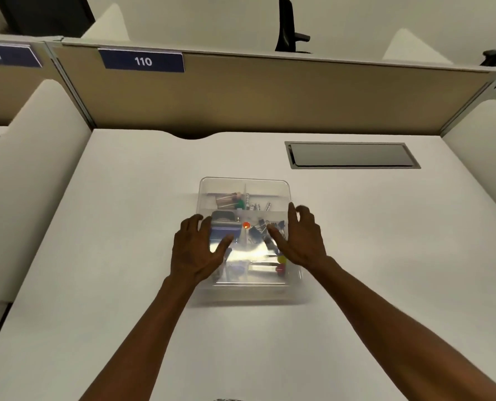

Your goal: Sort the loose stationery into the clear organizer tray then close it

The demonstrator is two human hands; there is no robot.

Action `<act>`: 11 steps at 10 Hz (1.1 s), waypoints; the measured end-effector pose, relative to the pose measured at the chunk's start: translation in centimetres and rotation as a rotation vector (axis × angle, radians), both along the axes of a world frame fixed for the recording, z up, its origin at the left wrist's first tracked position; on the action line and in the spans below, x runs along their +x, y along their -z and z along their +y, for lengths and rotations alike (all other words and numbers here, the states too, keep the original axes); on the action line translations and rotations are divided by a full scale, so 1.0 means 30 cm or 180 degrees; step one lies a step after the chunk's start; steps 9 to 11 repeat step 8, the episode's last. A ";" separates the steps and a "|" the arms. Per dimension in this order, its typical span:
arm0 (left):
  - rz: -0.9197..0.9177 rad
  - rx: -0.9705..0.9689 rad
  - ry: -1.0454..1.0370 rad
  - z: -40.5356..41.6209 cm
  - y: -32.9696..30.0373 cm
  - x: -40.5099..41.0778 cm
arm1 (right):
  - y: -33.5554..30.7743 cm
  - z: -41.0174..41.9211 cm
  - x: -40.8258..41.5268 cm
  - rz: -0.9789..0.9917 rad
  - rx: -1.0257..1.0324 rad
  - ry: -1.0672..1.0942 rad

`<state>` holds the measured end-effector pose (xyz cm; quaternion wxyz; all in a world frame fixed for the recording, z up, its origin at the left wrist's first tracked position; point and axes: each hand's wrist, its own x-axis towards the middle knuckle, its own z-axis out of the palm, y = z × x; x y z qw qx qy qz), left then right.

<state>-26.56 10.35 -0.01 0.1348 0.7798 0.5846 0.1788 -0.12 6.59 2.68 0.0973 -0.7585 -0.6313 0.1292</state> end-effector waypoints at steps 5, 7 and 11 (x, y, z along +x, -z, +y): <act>-0.0114 -0.0377 0.0261 0.163 0.047 0.037 | 0.048 0.160 0.022 0.0488 -0.0128 -0.0043; 0.0501 -0.0477 0.0308 0.166 0.018 0.035 | 0.039 0.154 0.015 0.0151 -0.0259 -0.0036; 0.0692 -0.0339 0.0316 0.155 0.011 0.037 | 0.031 0.145 0.006 -0.0117 -0.0188 -0.0078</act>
